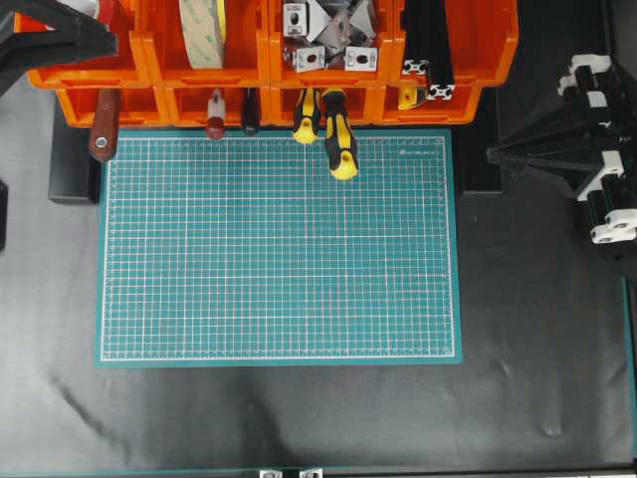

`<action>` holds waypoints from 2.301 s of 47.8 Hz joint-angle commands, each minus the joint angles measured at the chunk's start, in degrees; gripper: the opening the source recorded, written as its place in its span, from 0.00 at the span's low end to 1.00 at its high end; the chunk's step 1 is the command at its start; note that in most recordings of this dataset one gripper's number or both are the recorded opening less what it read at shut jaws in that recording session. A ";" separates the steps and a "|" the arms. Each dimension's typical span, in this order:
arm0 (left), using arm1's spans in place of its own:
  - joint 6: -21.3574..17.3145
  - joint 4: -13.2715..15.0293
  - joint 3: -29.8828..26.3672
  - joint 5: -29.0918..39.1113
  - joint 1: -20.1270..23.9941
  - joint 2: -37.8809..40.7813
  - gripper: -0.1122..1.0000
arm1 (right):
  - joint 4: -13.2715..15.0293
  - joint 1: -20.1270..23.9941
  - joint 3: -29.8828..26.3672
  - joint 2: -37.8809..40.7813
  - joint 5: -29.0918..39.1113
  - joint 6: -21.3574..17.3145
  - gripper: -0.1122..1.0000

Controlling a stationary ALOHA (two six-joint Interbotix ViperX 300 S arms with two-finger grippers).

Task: Pick foam from container rack with left arm.
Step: 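Move the left gripper up to the tape roll in the orange rack, then grasp the black double-sided tape roll with the left gripper and lift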

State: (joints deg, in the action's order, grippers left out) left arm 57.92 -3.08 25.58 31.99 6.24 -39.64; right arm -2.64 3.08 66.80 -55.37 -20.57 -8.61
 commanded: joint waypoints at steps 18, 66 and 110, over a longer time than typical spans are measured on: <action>7.47 -0.26 -1.58 -1.41 7.73 4.22 0.91 | -0.09 0.53 -1.85 0.09 -0.97 0.00 0.10; 8.26 -0.26 -3.43 -5.98 8.44 16.61 0.81 | 0.18 2.02 -1.93 -2.02 -0.53 0.35 0.10; -11.43 -0.26 -12.83 -12.22 -8.35 13.10 0.32 | 0.18 2.20 -2.11 -2.81 -0.44 0.00 0.10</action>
State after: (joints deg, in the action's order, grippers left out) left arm 50.10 -3.16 18.02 16.61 1.93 -25.22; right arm -2.55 5.10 66.62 -58.27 -20.65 -8.61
